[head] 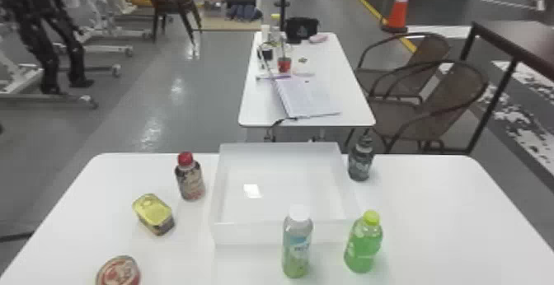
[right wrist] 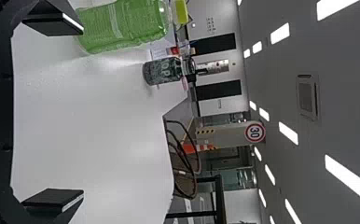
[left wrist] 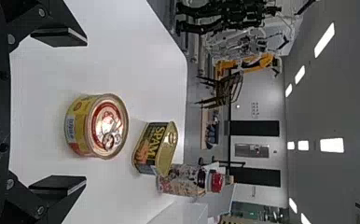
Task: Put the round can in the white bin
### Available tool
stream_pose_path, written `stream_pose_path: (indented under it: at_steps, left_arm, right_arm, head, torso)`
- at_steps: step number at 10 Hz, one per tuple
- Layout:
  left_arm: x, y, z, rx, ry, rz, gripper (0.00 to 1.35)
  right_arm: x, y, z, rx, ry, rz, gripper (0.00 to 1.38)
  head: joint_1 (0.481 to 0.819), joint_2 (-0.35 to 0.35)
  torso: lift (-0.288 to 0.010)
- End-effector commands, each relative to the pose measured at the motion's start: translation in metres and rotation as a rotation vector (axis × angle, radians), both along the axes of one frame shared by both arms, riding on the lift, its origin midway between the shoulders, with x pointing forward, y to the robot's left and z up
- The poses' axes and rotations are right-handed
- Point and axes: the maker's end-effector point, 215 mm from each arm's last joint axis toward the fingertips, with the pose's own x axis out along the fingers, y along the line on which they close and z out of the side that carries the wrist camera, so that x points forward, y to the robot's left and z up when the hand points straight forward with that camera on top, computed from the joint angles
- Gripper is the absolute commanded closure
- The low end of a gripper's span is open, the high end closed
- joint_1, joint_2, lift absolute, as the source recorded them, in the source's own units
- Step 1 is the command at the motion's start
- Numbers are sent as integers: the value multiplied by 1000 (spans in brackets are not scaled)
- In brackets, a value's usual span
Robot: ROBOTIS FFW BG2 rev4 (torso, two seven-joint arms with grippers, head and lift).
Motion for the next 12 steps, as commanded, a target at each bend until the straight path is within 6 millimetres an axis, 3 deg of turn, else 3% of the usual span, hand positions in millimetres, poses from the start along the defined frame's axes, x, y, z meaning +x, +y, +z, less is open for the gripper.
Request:
stream_pose_path:
  at_steps: [1,3,5,10,12]
  left_arm:
    - [0,5,-11,-31,30,24,237]
    - [6,-3,-27,-81,73,21,153]
    - [20,-10,-29,-98,73,4,105]
    - [55,25,-21,-7,88,-24,111]
    - [73,26,-25,-25,85,-82,111]
  right_arm:
    - [1,0,0,1,-2,0,71]
    - [2,0,0,2,-2,-1,73]
    - [3,0,0,2,-3,-1,73]
    - [3,0,0,5,-3,-3,73]
    - [4,1,1,7,-6,0,73]
  head:
    - [549,0]
    - [549,0]
    - [549,0]
    - [549,0]
    - [549,0]
  torso:
    - [-100]
    - [-100]
    - [-100]
    - [-100]
    - [-100]
